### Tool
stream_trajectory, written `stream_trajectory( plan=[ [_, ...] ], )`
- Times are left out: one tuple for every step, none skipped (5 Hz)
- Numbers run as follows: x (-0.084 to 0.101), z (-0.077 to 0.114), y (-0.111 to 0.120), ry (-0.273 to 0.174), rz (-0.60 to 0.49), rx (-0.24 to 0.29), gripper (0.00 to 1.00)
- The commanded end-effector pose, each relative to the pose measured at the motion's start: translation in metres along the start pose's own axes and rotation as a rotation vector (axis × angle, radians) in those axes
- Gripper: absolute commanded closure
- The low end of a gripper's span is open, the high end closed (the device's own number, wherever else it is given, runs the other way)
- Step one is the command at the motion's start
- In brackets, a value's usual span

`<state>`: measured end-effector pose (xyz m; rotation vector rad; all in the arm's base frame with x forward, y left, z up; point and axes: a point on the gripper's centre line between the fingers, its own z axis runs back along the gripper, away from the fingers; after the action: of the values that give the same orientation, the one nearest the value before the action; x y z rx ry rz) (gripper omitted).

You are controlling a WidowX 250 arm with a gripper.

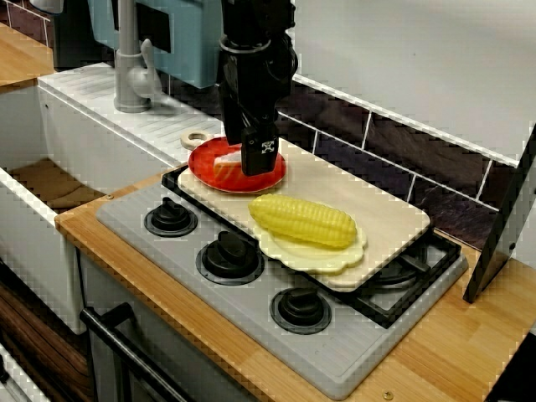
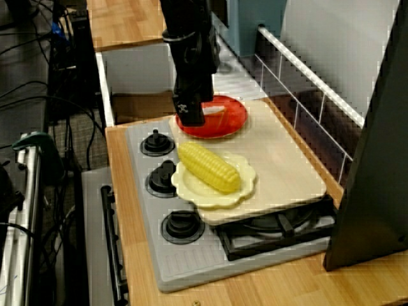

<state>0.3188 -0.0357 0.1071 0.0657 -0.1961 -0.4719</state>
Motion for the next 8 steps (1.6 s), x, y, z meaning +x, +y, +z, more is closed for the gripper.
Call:
stream_trajectory(
  plan=[
    [0.006,0.004,0.019,-0.012,0.056,0.019,0.00],
    [-0.002,-0.002,0.011,-0.011,0.069,0.014,0.00],
    [-0.008,-0.010,0.003,-0.008,0.073,0.005,0.00],
    [-0.010,-0.015,0.000,0.003,0.081,0.005,0.00],
    [-0.008,-0.018,0.001,0.008,0.083,0.005,0.00],
    [-0.005,-0.018,0.004,0.010,0.084,-0.002,0.00],
    [0.000,-0.013,0.007,0.008,0.085,-0.003,0.00],
    [0.005,-0.008,0.013,0.000,0.092,0.007,0.00]
  ],
)
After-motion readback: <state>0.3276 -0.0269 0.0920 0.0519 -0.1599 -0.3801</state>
